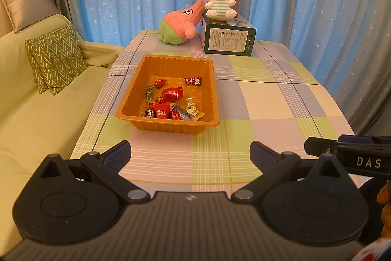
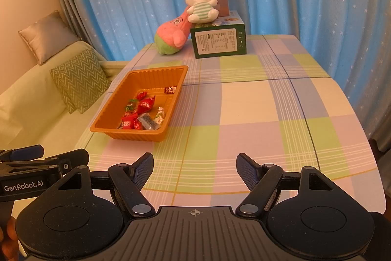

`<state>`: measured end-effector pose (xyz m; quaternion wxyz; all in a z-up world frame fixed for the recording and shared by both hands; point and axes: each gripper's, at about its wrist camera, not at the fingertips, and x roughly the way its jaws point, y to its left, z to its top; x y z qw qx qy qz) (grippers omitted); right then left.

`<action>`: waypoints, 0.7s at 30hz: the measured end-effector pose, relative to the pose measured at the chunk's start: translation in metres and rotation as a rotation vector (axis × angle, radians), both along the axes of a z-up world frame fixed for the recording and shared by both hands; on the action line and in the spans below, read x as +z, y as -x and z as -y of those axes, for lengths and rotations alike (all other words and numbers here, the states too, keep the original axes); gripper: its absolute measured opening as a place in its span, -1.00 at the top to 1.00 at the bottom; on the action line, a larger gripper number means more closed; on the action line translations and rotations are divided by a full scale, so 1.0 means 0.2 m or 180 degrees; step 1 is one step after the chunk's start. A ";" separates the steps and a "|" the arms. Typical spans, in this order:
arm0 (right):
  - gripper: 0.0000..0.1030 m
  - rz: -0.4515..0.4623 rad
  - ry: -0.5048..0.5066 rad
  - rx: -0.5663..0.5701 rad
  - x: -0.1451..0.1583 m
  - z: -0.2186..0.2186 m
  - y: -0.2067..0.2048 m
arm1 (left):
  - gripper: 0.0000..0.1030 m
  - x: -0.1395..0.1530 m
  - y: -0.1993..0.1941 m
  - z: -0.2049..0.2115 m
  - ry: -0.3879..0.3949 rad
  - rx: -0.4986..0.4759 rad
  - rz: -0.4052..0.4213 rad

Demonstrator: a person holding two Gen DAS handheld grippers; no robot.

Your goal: Organize snacks

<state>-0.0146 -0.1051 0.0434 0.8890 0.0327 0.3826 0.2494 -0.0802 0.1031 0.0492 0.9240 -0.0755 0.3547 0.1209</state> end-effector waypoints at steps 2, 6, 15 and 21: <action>-0.45 -0.0007 -0.0002 0.0002 0.00 0.00 0.00 | -0.99 0.00 0.00 0.00 0.0001 -0.0003 -0.0001; -0.45 -0.0009 -0.0005 -0.0001 0.00 0.00 0.00 | -0.99 0.00 0.00 0.00 -0.0001 -0.0003 0.0000; -0.45 -0.0016 -0.0004 0.0000 0.00 0.00 0.00 | -0.99 0.00 -0.01 0.01 0.0000 -0.0003 -0.0001; -0.45 -0.0022 -0.0004 -0.0003 -0.01 0.00 0.01 | -0.99 -0.01 -0.01 0.01 0.0001 -0.0001 -0.0003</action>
